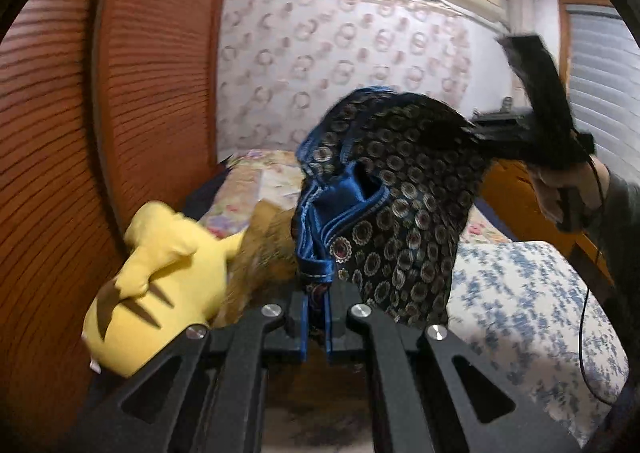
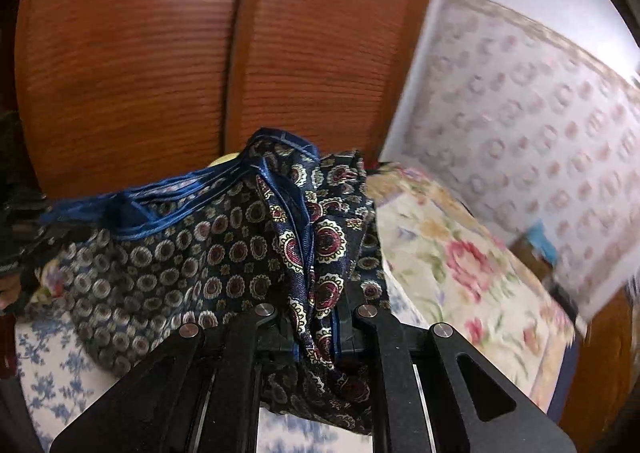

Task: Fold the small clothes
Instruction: 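Carry the folded top with both grippers and lay it beside the yellow plush toy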

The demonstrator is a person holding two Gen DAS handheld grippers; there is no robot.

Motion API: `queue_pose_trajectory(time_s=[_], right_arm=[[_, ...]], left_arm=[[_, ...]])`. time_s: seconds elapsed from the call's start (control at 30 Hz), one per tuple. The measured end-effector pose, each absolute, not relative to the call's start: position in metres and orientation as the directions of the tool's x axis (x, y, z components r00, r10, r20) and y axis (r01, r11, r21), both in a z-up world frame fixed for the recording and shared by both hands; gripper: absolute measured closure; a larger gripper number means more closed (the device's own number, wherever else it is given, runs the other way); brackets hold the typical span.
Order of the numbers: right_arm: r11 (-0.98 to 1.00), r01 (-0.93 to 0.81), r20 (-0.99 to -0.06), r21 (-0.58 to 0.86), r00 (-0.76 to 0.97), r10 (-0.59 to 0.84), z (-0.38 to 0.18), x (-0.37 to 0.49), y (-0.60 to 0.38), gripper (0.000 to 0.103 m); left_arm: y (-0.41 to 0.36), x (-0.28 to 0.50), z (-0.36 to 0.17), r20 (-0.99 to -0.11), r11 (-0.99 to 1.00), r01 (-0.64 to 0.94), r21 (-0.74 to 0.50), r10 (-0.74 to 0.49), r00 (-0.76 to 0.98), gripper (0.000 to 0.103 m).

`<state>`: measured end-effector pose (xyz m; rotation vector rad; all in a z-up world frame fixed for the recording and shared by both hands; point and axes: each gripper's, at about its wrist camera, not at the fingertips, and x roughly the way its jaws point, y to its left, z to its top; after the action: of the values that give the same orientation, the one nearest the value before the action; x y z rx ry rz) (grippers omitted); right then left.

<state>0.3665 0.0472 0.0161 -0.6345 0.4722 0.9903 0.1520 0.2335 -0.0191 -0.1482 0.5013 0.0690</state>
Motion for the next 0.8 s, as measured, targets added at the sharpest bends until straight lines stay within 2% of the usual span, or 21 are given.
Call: queue_pose_trajectory(time_s=[0.13,0.4,0.43,0.47,0.57,0.63,0.8], right_arm=[[0.363,-0.890,-0.659,-0.277,0.450,0.602,-0.005,0.381,0.097,0.100],[0.377,-0.893,-0.676,-0.247,0.437,0.593,-0.033,0.402,0.138,0.100],[0.389,-0.894,-0.682,-0.221,0.427,0.593,-0.034,0.405,0.137,0.095],[0.402,-0.890,-0.683,-0.213,0.430,0.590,-0.032,0.403,0.137,0.084],[0.441,-0.875,-0.676,-0.202,0.450,0.584,-0.029,0.407,0.129,0.073],[0.479,-0.854,-0.655,-0.202,0.481,0.583,-0.027,0.408,0.116,0.069],[0.581,-0.784,-0.598,-0.216,0.577,0.557,-0.024,0.409,0.086,0.067]], left_arm=[[0.250,0.151,-0.050,-0.534,0.977,-0.153,-0.150,0.050,0.844,0.101],[0.259,0.145,-0.077,-0.581,0.966,-0.201,-0.165,0.070,0.811,0.101],[0.260,0.145,-0.078,-0.585,0.964,-0.204,-0.172,0.067,0.808,0.101],[0.262,0.145,-0.078,-0.589,0.963,-0.204,-0.176,0.064,0.806,0.101],[0.259,0.145,-0.075,-0.587,0.965,-0.197,-0.173,0.059,0.807,0.101],[0.258,0.145,-0.072,-0.586,0.965,-0.191,-0.179,0.052,0.809,0.100],[0.259,0.143,-0.065,-0.575,0.967,-0.195,-0.164,0.067,0.815,0.095]])
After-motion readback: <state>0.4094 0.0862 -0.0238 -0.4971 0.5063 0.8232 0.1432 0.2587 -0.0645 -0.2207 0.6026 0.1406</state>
